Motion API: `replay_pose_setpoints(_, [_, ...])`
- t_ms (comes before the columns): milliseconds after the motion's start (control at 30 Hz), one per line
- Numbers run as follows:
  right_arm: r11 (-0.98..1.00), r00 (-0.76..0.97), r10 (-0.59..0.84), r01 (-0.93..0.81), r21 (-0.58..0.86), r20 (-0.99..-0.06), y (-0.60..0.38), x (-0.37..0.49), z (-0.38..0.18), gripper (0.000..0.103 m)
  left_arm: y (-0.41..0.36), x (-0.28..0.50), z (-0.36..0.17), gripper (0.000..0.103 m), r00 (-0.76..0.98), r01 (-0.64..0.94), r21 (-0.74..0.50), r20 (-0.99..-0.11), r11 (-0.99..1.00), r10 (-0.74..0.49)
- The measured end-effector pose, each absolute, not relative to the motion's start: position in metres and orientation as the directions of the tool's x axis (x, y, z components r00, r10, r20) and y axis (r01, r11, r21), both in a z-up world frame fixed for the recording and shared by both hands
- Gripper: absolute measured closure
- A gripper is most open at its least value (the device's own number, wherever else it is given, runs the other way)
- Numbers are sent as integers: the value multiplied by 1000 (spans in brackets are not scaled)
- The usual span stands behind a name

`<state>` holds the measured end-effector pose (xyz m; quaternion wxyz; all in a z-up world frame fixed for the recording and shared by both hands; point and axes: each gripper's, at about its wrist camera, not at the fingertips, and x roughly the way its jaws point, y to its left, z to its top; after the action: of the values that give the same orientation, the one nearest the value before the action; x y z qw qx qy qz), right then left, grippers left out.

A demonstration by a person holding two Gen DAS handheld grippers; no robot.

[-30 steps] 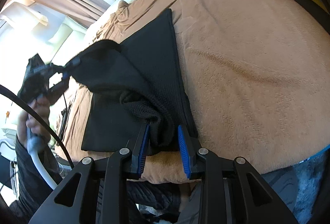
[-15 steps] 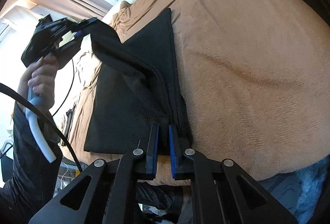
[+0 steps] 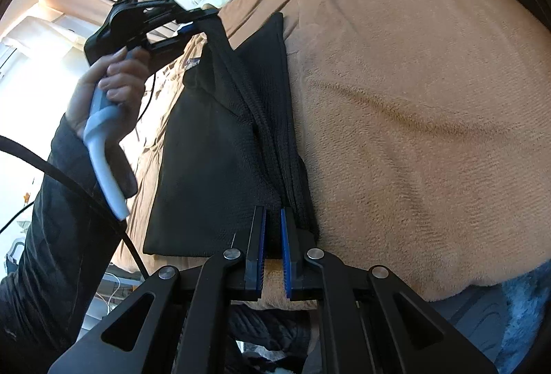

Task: Fold small clothes
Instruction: 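Fold the lifted edge over toward the right gripper and open both grippers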

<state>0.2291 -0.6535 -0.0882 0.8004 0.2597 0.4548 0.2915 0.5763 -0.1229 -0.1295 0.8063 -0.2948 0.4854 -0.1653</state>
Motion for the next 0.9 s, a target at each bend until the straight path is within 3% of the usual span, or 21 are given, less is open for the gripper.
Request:
replay_pose_setpoints(33, [696, 418, 702, -231, 680, -577, -653, 229, -88, 98, -123, 574, -128, 42, 482, -13, -637, -680, 771, -553])
replay_pose_setpoints(67, [698, 420, 700, -231, 678, -578, -653, 229, -88, 98, -122, 572, -126, 41, 493, -3, -630, -676, 776, -547])
replay_pose_setpoints(767, [752, 458, 644, -230, 618, -613, -647, 219, -78, 99, -9, 482, -131, 41, 523, -123, -498, -768, 858, -370])
replay_pose_setpoints(900, [772, 459, 621, -219, 596, -636, -645, 220, -70, 92, 11, 461, -138, 41, 522, -156, -498, -775, 853, -357])
